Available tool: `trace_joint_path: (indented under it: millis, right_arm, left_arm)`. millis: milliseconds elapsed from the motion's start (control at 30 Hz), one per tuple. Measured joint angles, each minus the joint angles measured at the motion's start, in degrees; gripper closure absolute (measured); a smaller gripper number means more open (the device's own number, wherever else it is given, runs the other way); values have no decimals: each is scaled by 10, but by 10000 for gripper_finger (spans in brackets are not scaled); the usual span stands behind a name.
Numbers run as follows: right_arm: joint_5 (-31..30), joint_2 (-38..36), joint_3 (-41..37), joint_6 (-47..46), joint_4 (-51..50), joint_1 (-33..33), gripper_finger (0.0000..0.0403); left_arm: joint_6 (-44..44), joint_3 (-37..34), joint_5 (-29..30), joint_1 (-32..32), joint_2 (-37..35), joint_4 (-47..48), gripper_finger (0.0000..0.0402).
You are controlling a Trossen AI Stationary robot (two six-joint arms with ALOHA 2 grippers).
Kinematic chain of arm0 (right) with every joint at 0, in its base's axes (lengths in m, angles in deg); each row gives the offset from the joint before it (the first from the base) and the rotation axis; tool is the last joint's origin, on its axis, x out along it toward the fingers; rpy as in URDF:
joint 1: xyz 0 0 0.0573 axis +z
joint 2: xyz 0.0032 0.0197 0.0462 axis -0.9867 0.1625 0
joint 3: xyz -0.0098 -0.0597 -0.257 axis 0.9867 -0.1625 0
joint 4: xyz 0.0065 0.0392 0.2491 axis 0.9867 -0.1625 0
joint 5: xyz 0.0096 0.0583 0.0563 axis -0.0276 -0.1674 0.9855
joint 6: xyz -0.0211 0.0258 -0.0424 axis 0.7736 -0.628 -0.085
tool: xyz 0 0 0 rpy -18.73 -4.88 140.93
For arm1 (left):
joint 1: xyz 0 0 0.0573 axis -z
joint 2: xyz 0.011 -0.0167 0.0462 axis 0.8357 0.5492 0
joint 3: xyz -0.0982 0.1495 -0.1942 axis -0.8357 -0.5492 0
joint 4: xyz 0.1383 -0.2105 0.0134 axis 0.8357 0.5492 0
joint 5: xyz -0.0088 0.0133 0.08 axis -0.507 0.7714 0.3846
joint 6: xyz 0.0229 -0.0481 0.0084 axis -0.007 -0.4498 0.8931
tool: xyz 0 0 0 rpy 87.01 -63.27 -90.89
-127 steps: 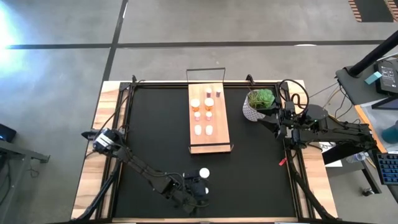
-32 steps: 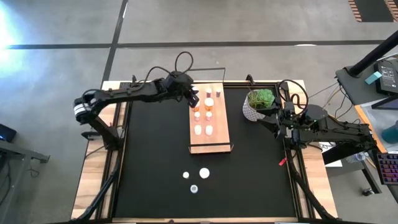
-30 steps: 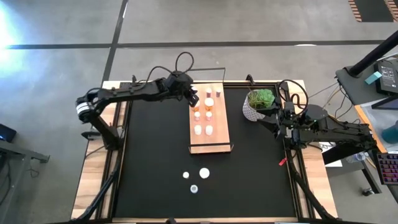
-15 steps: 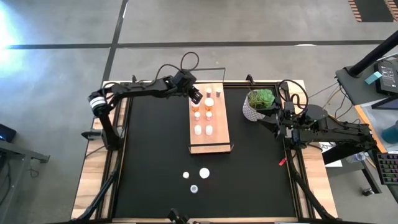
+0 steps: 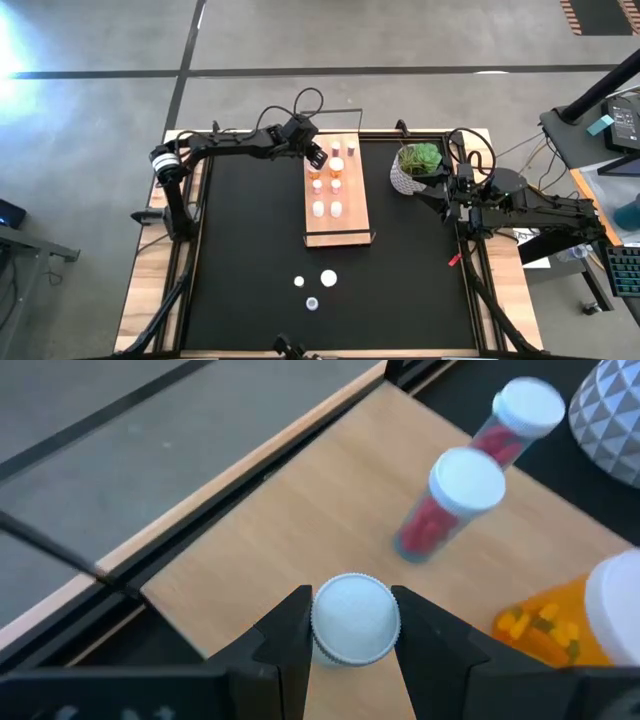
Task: Pick and place medicine bottles onto shelf by color
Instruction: Put the blue pill bottle on the shelf aligned with the blue pill bottle, then put the orange pill bottle on the shelf aligned with the orange pill bottle
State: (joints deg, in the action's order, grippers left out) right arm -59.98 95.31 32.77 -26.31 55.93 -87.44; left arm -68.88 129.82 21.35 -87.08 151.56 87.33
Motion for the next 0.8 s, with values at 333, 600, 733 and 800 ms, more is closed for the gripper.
trace_joint_path:
  millis: [333, 600, 733, 800]
  right_arm:
    - [0, 0, 0, 0, 0, 0, 177]
    - [0, 0, 0, 0, 0, 0, 177]
    - [0, 0, 0, 0, 0, 0, 177]
    - [0, 0, 0, 0, 0, 0, 177]
  left_arm:
    - [2, 0, 3, -3, 1, -10, 279]
    - [0, 0, 3, -3, 1, -11, 234]
    - [0, 0, -2, -3, -8, -8, 208]
    - [0, 0, -3, -3, -17, -11, 196]
